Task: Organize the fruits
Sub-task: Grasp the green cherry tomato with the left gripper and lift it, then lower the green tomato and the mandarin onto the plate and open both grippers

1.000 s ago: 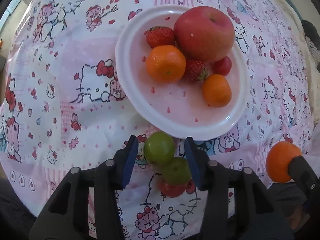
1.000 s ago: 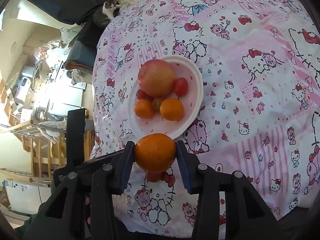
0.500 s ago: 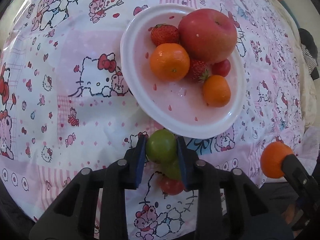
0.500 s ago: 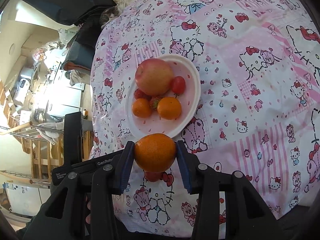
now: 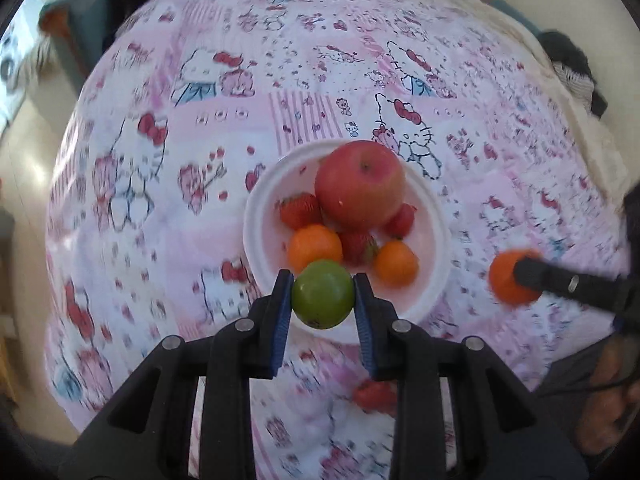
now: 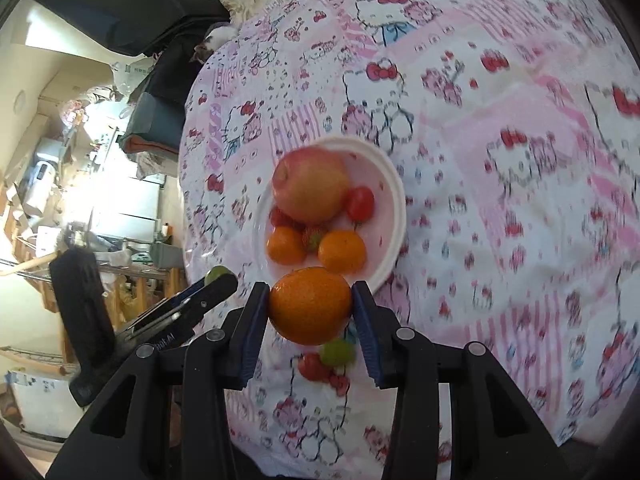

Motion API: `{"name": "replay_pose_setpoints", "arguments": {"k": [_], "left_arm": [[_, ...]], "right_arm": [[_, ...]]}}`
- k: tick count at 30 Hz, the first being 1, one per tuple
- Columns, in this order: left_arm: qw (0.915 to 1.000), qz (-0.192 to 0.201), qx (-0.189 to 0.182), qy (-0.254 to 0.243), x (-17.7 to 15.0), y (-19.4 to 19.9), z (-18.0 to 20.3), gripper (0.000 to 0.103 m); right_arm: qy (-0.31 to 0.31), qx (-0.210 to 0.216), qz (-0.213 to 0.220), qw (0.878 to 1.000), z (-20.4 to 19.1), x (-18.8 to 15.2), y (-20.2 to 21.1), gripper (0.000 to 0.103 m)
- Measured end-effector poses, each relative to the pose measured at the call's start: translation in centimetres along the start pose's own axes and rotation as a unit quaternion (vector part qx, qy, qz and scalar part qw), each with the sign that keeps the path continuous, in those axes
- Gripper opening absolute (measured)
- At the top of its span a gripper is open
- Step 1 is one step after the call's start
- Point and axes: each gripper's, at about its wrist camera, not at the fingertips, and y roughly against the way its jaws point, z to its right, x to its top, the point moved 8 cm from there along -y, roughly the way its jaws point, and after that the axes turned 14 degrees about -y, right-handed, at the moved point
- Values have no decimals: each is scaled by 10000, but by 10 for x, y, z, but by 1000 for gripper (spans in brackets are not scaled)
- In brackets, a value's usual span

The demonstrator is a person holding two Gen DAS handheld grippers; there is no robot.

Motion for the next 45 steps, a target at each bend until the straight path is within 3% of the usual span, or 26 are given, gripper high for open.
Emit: {"name": "replay_pose_setpoints", "arguments": {"k": [8, 18, 29, 37, 39, 41, 42, 44, 45], "left_arm": [[9982, -149, -336, -464, 1, -34, 29, 26], [9966, -298, -239, -726, -6, -56, 37, 26], [9954, -362, -259, -843, -4, -67, 42, 27], [9944, -447, -241, -926, -6, -69, 43, 28], [9943, -414, -265, -944, -6, -68, 43, 33], [9944, -419, -299, -928, -7, -66, 44, 48], [9947, -401, -286, -903, -7, -64, 44, 52], [9956, -288, -99, -890, -7, -58, 41, 71], [9957, -211, 11, -897, -6, -54, 39, 74]], "right_arm": [[200, -578, 65, 9981, -2, 34, -35, 44], [684, -1339, 203, 9884, 8, 41, -71, 44], [760, -1668, 151, 9829, 19, 40, -86, 44], [793, -1648, 147, 9830, 17, 38, -87, 46], [728, -1602, 136, 9843, 17, 38, -86, 50], [688, -1503, 172, 9861, 15, 38, -83, 64], [690, -1478, 238, 9863, 14, 38, -80, 65], [685, -1337, 324, 9881, 9, 40, -73, 75], [682, -1256, 354, 9891, 7, 40, -71, 76]]}}
